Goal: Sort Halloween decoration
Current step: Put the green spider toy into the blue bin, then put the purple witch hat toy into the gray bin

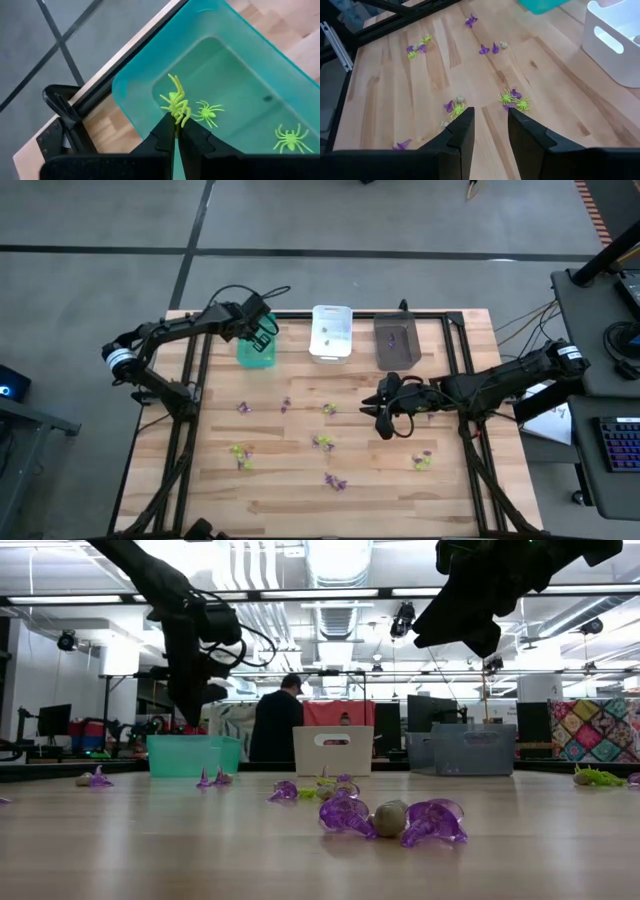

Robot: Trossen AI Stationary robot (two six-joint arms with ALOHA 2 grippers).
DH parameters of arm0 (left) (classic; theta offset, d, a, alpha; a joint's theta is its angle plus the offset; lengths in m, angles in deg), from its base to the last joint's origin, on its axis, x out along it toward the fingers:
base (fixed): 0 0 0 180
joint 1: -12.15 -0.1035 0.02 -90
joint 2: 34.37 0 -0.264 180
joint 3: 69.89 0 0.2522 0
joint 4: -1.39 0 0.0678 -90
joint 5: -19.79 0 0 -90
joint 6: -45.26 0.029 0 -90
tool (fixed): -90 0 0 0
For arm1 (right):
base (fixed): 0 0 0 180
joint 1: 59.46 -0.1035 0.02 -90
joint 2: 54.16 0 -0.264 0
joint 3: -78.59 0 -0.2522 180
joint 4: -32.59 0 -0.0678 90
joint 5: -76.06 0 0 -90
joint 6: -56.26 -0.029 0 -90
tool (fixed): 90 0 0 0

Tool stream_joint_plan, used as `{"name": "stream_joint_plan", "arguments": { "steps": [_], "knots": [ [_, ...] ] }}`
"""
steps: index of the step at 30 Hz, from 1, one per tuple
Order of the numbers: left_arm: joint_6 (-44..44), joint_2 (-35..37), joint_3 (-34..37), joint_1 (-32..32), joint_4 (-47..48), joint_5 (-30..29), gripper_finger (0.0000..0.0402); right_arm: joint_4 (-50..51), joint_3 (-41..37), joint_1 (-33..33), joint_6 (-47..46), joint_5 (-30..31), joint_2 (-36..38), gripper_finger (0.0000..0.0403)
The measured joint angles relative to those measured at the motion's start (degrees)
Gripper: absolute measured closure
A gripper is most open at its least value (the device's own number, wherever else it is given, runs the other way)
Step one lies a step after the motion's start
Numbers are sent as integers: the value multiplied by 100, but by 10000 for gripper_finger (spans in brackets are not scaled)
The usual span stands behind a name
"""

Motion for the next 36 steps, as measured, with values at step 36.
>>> {"name": "stream_joint_plan", "arguments": {
  "steps": [36],
  "knots": [
    [-261,802,0,2841,-297,11,318,-6,0,0,-585,151,-2,296]
  ]
}}
